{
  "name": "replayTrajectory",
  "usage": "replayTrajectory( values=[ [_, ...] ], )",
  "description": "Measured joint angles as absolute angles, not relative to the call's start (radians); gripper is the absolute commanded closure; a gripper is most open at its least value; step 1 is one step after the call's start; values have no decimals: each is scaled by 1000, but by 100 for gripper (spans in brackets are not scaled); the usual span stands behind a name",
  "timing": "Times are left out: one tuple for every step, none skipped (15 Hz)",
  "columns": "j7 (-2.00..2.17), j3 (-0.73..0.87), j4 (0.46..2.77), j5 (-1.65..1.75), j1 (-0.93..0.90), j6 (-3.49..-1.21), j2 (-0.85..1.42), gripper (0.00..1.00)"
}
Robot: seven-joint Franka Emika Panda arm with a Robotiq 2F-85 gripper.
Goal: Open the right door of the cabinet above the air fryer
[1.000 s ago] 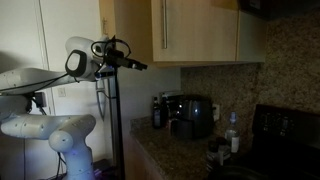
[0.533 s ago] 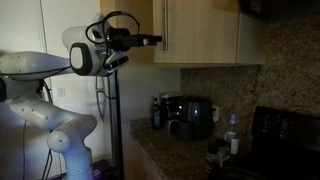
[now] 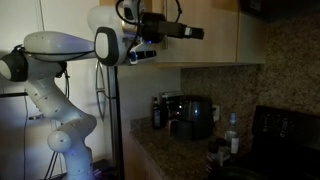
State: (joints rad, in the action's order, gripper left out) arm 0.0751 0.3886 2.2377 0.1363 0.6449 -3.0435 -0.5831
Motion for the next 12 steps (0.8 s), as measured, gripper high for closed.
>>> replayTrajectory(
  values=[
    [19, 441, 2182, 121, 584, -2983, -541, 0],
    [-40, 501, 2130, 97, 515, -2918, -506, 0],
    [-99, 559, 2086, 69, 450, -2850, -483, 0],
    [-155, 610, 2050, 43, 395, -2779, -472, 0],
    [-208, 650, 2014, 34, 357, -2702, -468, 0],
    [-250, 677, 1974, 35, 337, -2625, -463, 0],
    [-277, 692, 1937, 35, 329, -2570, -457, 0],
    [-289, 698, 1912, 35, 326, -2543, -453, 0],
    [-293, 698, 1900, 35, 325, -2534, -450, 0],
    [-281, 697, 1896, 36, 326, -2540, -448, 0],
    [-258, 697, 1894, 37, 330, -2568, -447, 0],
    [-232, 697, 1887, 36, 339, -2605, -451, 0]
  ],
)
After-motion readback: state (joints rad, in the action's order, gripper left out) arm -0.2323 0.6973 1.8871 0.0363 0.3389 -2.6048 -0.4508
